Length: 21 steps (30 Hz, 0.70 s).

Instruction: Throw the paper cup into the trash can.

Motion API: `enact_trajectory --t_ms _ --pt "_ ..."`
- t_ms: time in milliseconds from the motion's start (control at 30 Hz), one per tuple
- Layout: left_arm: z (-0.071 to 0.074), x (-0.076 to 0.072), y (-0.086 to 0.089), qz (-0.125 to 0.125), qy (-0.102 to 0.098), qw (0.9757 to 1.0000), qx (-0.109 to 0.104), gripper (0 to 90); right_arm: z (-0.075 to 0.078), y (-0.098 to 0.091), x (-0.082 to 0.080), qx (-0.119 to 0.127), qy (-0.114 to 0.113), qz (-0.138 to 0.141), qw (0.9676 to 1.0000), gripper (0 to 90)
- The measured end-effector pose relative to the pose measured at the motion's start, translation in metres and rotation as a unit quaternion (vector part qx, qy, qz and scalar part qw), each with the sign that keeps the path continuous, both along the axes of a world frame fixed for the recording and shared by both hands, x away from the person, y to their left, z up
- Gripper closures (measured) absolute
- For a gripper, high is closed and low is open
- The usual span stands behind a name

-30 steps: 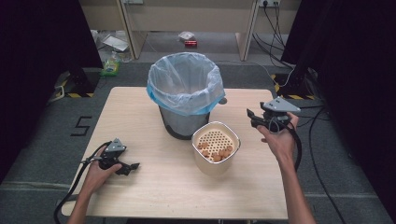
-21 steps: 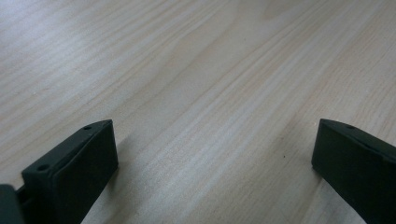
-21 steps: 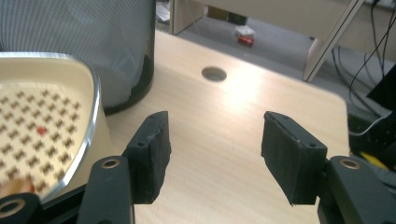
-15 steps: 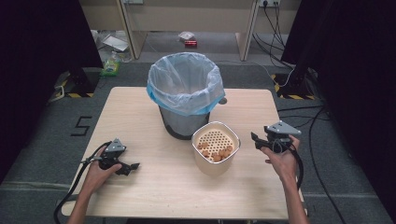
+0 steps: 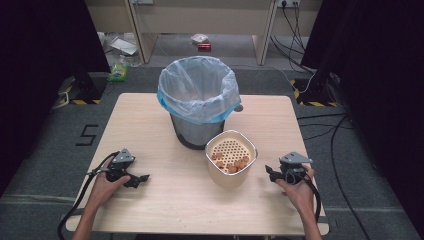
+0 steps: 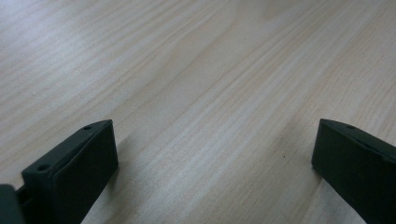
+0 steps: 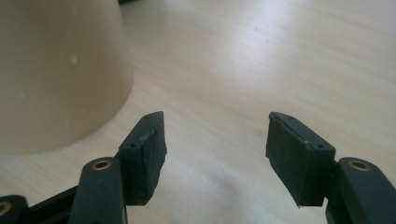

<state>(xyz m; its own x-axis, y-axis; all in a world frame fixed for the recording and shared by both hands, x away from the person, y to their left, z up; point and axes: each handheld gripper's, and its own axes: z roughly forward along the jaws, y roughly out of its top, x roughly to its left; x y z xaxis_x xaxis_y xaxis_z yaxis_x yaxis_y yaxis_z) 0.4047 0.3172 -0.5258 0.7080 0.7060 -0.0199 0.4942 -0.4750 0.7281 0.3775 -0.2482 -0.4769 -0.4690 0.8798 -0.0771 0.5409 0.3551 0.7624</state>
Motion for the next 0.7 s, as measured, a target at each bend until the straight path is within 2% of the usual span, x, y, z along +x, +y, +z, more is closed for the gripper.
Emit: enact_trajectory --t_ms 33,133,200,267,333,433,700 --pt "0.000 0.000 0.000 0.000 0.000 1.0000 0.000 0.0 -0.009 -0.001 -0.004 -0.003 0.011 0.001 0.9999 38.3" --pt "0.000 0.000 0.000 0.000 0.000 1.0000 0.000 0.0 -0.017 0.000 -0.008 -0.004 0.023 0.002 0.9997 37.4" --pt "0.000 0.000 0.000 0.000 0.000 1.0000 0.000 0.0 -0.022 0.002 -0.010 -0.007 0.033 0.012 0.9994 34.9" --pt "0.000 0.000 0.000 0.000 0.000 1.0000 0.000 0.0 -0.030 0.005 -0.013 -0.019 0.047 0.021 0.9985 32.6" --pt "0.000 0.000 0.000 0.000 0.000 1.0000 0.000 0.0 -0.034 0.006 -0.015 0.009 0.046 0.019 0.9987 31.4" --pt "0.000 0.000 0.000 0.000 0.000 1.0000 0.000 0.0 -0.038 0.005 -0.015 0.022 0.039 0.022 0.9988 27.3" --pt "0.000 0.000 0.000 0.000 0.000 1.0000 0.000 0.0 -0.038 0.006 -0.015 0.019 0.040 0.018 0.9989 24.0"
